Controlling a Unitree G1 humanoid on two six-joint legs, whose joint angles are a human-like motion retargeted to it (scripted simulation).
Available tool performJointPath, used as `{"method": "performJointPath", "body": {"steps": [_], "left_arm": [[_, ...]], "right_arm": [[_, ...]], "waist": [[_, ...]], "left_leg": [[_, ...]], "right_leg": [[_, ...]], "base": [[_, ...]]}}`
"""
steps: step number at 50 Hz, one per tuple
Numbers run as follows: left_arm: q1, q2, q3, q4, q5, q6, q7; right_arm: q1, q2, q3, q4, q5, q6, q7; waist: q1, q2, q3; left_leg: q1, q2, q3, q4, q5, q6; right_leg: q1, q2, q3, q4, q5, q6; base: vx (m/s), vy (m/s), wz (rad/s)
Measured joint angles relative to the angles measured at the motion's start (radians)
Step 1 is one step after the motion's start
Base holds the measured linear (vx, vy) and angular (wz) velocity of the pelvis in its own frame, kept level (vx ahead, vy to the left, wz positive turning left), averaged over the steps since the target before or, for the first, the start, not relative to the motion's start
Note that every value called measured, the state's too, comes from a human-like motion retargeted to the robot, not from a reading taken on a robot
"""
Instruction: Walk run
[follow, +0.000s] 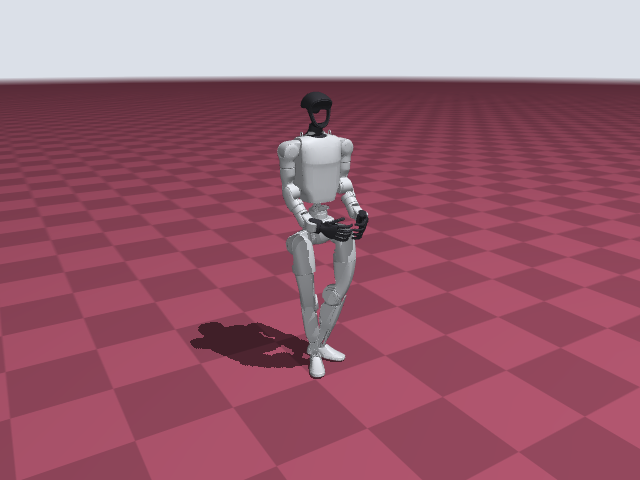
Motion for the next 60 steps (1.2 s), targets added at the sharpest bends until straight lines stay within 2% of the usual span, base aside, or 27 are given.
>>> {"method": "performJointPath", "body": {"steps": [3, 5, 7, 8, 10, 13, 19, 22, 25, 28, 33, 35, 38, 40, 42, 43, 45, 47, 50, 52, 54, 56, 58, 60], "left_arm": [[-0.046, 0.022, -0.043, 0.039, 0.014, 0.008, -0.045], [-0.078, 0.047, -0.069, 0.067, 0.036, 0.006, -0.072], [-0.101, 0.066, -0.096, 0.079, 0.063, -0.005, -0.086], [-0.107, 0.069, -0.111, 0.080, 0.071, -0.012, -0.088], [-0.104, 0.072, -0.126, 0.079, 0.084, -0.022, -0.088], [-0.092, 0.056, -0.096, 0.061, 0.094, -0.027, -0.083], [-0.026, 0.035, -0.022, -0.006, 0.146, -0.041, -0.044], [0.008, 0.012, 0.068, 0.013, 0.204, -0.055, 0.062], [0.020, -0.013, 0.148, 0.114, 0.189, -0.050, 0.120], [0.078, 0.029, 0.198, 0.146, 0.198, -0.063, 0.124], [0.222, 0.097, 0.267, 0.108, 0.237, -0.103, 0.154], [0.253, 0.090, 0.269, 0.117, 0.206, -0.112, 0.172], [0.240, 0.071, 0.256, 0.108, 0.198, -0.132, 0.223], [0.200, 0.064, 0.232, 0.092, 0.224, -0.148, 0.270], [0.131, 0.053, 0.187, 0.095, 0.249, -0.144, 0.297], [0.087, 0.047, 0.162, 0.108, 0.253, -0.137, 0.303], [-0.013, 0.049, 0.106, 0.114, 0.215, -0.109, 0.281], [-0.096, 0.057, 0.034, -0.002, 0.126, -0.055, 0.186], [-0.239, 0.082, -0.064, -0.234, 0.046, 0.006, 0.091], [-0.329, 0.156, -0.111, -0.395, -0.031, 0.045, 0.025], [-0.380, 0.211, -0.153, -0.512, -0.083, 0.057, 0.008], [-0.376, 0.245, -0.185, -0.600, -0.116, 0.061, 0.028], [-0.331, 0.269, -0.173, -0.672, -0.129, 0.070, 0.048], [-0.263, 0.286, -0.115, -0.700, -0.113, 0.065, 0.067]], "right_arm": [[0.023, 0.003, -0.020, 0.006, 0.027, 0.003, -0.013], [0.042, -0.001, -0.032, 0.008, 0.046, -0.008, -0.029], [0.058, -0.013, -0.042, 0.004, 0.058, -0.026, -0.048], [0.067, -0.022, -0.046, 0.002, 0.059, -0.033, -0.057], [0.089, -0.032, -0.057, 0.004, 0.047, -0.044, -0.073], [0.117, -0.019, -0.065, 0.015, 0.026, -0.055, -0.108], [0.153, -0.015, -0.135, 0.008, 0.007, -0.084, -0.154], [0.129, -0.039, -0.160, 0.019, 0.007, -0.103, -0.178], [0.066, -0.062, -0.127, 0.031, 0.105, -0.107, -0.158], [-0.029, -0.070, -0.107, -0.025, 0.162, -0.073, -0.111], [-0.195, -0.053, -0.098, -0.153, 0.054, -0.032, -0.060], [-0.222, -0.047, -0.090, -0.172, 0.016, 0.002, -0.067], [-0.209, -0.035, -0.088, -0.147, 0.012, 0.041, -0.067], [-0.172, -0.024, -0.102, -0.097, 0.015, 0.045, -0.081], [-0.124, -0.010, -0.114, -0.017, 0.007, 0.037, -0.110], [-0.098, -0.003, -0.121, 0.036, -0.010, 0.029, -0.129], [-0.043, 0.007, -0.126, 0.138, -0.068, 0.013, -0.201], [0.028, -0.012, -0.129, 0.186, -0.090, -0.005, -0.251], [0.178, -0.085, -0.194, 0.223, -0.116, -0.028, -0.259], [0.290, -0.172, -0.226, 0.249, -0.152, -0.057, -0.231], [0.396, -0.229, -0.279, 0.261, -0.174, -0.092, -0.251], [0.468, -0.229, -0.361, 0.248, -0.141, -0.152, -0.266], [0.485, -0.206, -0.402, 0.202, -0.047, -0.236, -0.277], [0.440, -0.202, -0.373, 0.132, 0.013, -0.295, -0.286]], "waist": [[0.045, -0.015, 0.002], [0.075, -0.006, 0.003], [0.086, 0.004, 0.006], [0.085, 0.003, 0.003], [0.077, 0.019, -0.009], [0.048, 0.037, -0.010], [0.078, 0.009, -0.011], [0.069, -0.025, 0.021], [0.062, -0.058, 0.049], [0.093, -0.067, 0.049], [0.158, -0.058, 0.011], [0.167, -0.056, -0.024], [0.166, -0.057, -0.051], [0.172, -0.076, -0.048], [0.159, -0.105, -0.036], [0.153, -0.099, -0.028], [0.117, -0.049, 0.012], [0.056, -0.007, 0.041], [-0.012, 0.002, -0.010], [-0.092, 0.006, -0.052], [-0.149, 0.025, -0.083], [-0.188, 0.052, -0.105], [-0.219, 0.058, -0.104], [-0.261, 0.033, -0.082]], "left_leg": [[-0.064, -0.031, -0.141, 0.069, -0.101, -0.076], [-0.079, -0.040, -0.189, 0.042, -0.111, -0.080], [-0.074, -0.046, -0.197, -0.003, -0.034, 0.027], [-0.068, -0.067, -0.228, -0.012, -0.035, 0.087], [-0.036, -0.060, -0.189, -0.057, -0.024, 0.122], [0.007, -0.023, -0.151, -0.098, -0.010, 0.068], [0.028, -0.013, -0.109, -0.077, -0.046, 0.035], [-0.051, 0.002, -0.086, 0.109, -0.047, 0.015], [-0.190, 0.023, -0.096, 0.389, 0.043, -0.019], [-0.329, 0.054, -0.098, 0.579, -0.030, -0.007], [-0.492, 0.097, -0.085, 0.589, -0.138, 0.033], [-0.559, 0.098, -0.097, 0.563, -0.171, 0.035], [-0.600, 0.051, -0.168, 0.498, -0.209, 0.015], [-0.574, 0.032, -0.163, 0.439, -0.174, 0.040], [-0.533, -0.010, -0.203, 0.436, -0.280, 0.108], [-0.511, 0.019, -0.213, 0.440, -0.292, 0.102], [-0.454, 0.097, -0.261, 0.472, -0.348, 0.076], [-0.412, 0.129, -0.298, 0.484, -0.387, 0.058], [-0.395, 0.109, -0.293, 0.443, -0.404, 0.056], [-0.344, 0.050, -0.315, 0.319, -0.351, 0.061], [-0.256, 0.017, -0.340, 0.195, -0.240, 0.042], [-0.167, 0.004, -0.349, 0.104, -0.052, 0.012], [-0.078, -0.010, -0.310, 0.034, 0.183, -0.008], [0.011, -0.025, -0.198, 0.012, 0.366, 0.014]], "right_leg": [[0.017, 0.001, -0.005, -0.021, 0.002, 0.004], [0.027, 0.021, -0.002, -0.024, -0.003, 0.002], [0.044, 0.038, -0.006, -0.024, -0.011, 0.003], [0.055, 0.036, -0.010, -0.025, -0.014, 0.007], [0.072, 0.061, 0.002, -0.024, -0.021, 0.007], [0.087, 0.084, 0.006, -0.024, -0.023, 0.013], [0.081, 0.065, 0.067, 0.017, -0.106, 0.020], [0.069, 0.011, 0.066, 0.060, -0.173, 0.027], [0.065, -0.045, 0.062, 0.075, -0.218, 0.050], [0.056, -0.067, 0.063, 0.070, -0.232, 0.058], [0.055, -0.068, 0.080, 0.062, -0.236, 0.088], [0.066, -0.063, 0.056, 0.048, -0.234, 0.117], [0.099, -0.049, 0.027, 0.048, -0.237, 0.167], [0.125, -0.058, 0.012, 0.072, -0.209, 0.211], [0.140, -0.082, -0.018, 0.152, -0.137, 0.238], [0.137, -0.080, -0.026, 0.226, -0.089, 0.225], [0.066, -0.085, -0.009, 0.507, 0.037, 0.115], [-0.073, -0.103, 0.000, 0.849, 0.024, 0.049], [-0.318, -0.166, 0.025, 1.130, -0.096, 0.079], [-0.465, -0.200, -0.008, 1.178, -0.164, 0.062], [-0.549, -0.227, -0.059, 1.107, -0.201, 0.054], [-0.609, -0.235, -0.101, 0.972, -0.233, 0.046], [-0.647, -0.181, -0.066, 0.769, -0.240, 0.061], [-0.644, -0.129, 0.013, 0.577, -0.247, 0.082]], "base": [[0.05, -0.08, 0.20], [0.08, -0.03, -0.13], [0.15, 0.00, 0.04], [0.27, 0.01, 0.09], [0.33, -0.01, -0.04], [0.15, -0.07, -0.26], [0.23, -0.09, -0.24], [0.00, -0.02, 0.31], [0.16, 0.00, 0.37], [0.26, 0.05, 0.04], [0.50, 0.05, -0.23], [0.77, 0.06, 0.41], [0.91, 0.01, 0.56], [0.88, -0.09, 0.47], [0.80, -0.21, 0.41], [0.69, -0.29, 0.15], [0.76, -0.31, 0.06], [1.07, -0.26, 0.18], [1.20, -0.22, 0.19], [1.09, -0.25, 0.78], [1.15, -0.24, 0.81], [1.51, -0.35, 0.58], [1.08, -0.26, -0.02], [1.34, -0.34, -0.41]]}}
